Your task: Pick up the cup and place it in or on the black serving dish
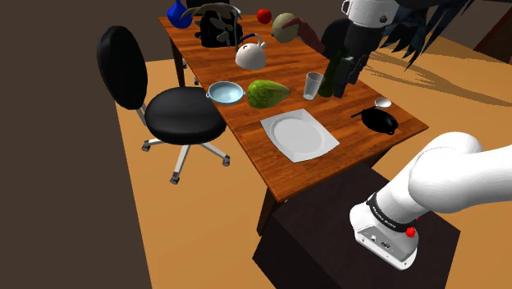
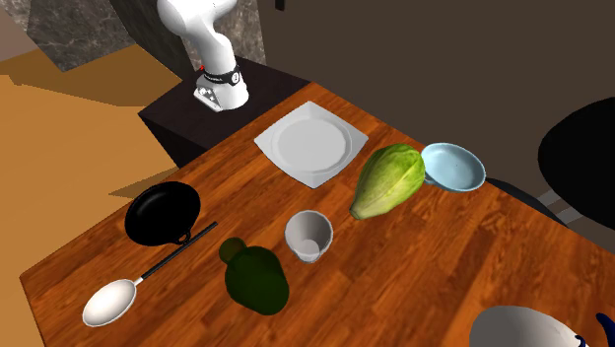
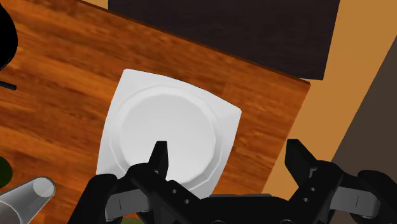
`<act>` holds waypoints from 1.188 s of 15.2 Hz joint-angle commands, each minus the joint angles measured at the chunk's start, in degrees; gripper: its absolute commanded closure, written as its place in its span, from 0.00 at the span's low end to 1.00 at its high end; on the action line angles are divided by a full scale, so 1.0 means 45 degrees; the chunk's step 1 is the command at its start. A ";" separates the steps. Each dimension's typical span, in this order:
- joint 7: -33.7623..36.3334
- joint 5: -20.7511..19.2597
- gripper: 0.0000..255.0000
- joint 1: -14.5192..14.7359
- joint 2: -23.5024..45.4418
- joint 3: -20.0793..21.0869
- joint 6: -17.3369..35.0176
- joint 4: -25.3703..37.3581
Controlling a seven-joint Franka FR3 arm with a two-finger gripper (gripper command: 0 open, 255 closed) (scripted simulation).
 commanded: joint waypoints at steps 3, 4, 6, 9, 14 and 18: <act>-0.0311 -0.0322 0.00 -0.0218 0.0497 -0.0315 0.0712 -0.0116; -0.0460 -0.0477 0.00 -0.0326 0.0767 -0.0472 0.1069 -0.0149; -0.0749 -0.0768 0.00 -0.0540 0.1348 -0.0782 0.1778 -0.0167; -0.1161 -0.1156 0.00 -0.0848 0.2314 -0.1239 0.2821 -0.0068; -0.1814 -0.1646 0.00 -0.1303 0.4127 -0.1974 0.4454 0.0428; -0.2342 -0.1852 0.00 -0.1615 0.5710 -0.2523 0.5618 0.1114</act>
